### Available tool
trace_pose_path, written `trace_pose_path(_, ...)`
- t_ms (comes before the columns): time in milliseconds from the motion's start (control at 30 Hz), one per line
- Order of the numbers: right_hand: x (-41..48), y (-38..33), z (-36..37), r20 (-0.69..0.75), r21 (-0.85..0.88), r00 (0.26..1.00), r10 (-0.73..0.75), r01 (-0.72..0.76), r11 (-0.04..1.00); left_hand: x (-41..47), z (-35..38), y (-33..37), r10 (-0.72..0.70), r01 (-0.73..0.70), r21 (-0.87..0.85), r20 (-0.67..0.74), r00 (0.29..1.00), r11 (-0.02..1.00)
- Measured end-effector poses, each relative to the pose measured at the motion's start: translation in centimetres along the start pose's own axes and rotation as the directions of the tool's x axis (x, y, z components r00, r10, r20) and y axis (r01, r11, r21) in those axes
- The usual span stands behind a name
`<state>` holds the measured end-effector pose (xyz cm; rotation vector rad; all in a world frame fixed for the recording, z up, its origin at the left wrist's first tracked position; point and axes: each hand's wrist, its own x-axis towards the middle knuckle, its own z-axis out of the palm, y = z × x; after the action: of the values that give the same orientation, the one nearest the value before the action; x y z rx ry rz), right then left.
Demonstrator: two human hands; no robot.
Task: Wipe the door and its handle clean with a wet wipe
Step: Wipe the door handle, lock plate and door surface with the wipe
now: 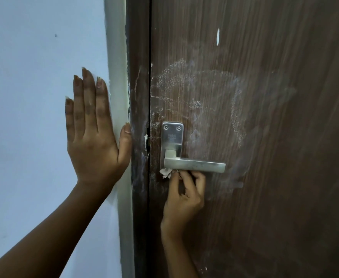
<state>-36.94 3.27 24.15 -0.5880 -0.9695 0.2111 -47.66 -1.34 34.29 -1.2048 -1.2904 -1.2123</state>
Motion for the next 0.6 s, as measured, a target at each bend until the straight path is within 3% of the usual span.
trace_pose_path(100,-0.3,-0.1,0.2,-0.013,-0.057,1.000,-0.012,0.011,0.998,0.1,0.0,-0.1,0.006,-0.006,0.005,0.003,1.000,1.000)
trace_pose_path(167,-0.4,0.3,-0.9,0.139,-0.186,0.978,-0.155,0.180,0.966,0.1,0.0,-0.2,0.009,-0.009,0.010,0.009,1.000,1.000)
trace_pose_path(233,0.3,0.7,-2.4,0.352,-0.244,0.883,-0.311,0.408,0.880,0.1,-0.1,-0.1,0.004,-0.004,-0.001,0.018,1.000,1.000)
trace_pose_path(267,0.8,0.8,-2.8,0.393,-0.256,0.857,-0.333,0.450,0.856,0.1,-0.1,0.0,-0.003,0.003,-0.008,0.020,1.000,1.000)
trace_pose_path(300,1.3,0.5,-2.9,0.371,-0.274,0.880,-0.297,0.409,0.870,0.1,-0.1,0.0,-0.008,0.008,-0.011,0.022,1.000,1.000)
trace_pose_path(367,1.8,-0.4,-1.9,0.187,-0.281,0.977,-0.102,0.153,0.947,0.2,0.0,-0.1,-0.010,0.010,-0.006,0.020,1.000,1.000)
trace_pose_path(433,1.6,-1.0,-0.6,0.039,-0.225,0.999,-0.029,0.037,0.974,0.1,0.0,-0.2,-0.007,0.007,0.002,0.021,1.000,1.000)
trace_pose_path(500,1.1,-0.8,0.0,0.020,-0.192,0.997,-0.078,0.081,0.978,0.0,0.1,-0.1,-0.005,0.005,0.000,0.018,1.000,1.000)
trace_pose_path(600,1.0,-0.2,-0.8,0.152,-0.227,0.977,-0.150,0.182,0.957,0.1,0.1,-0.1,0.004,-0.004,-0.003,0.004,1.000,1.000)
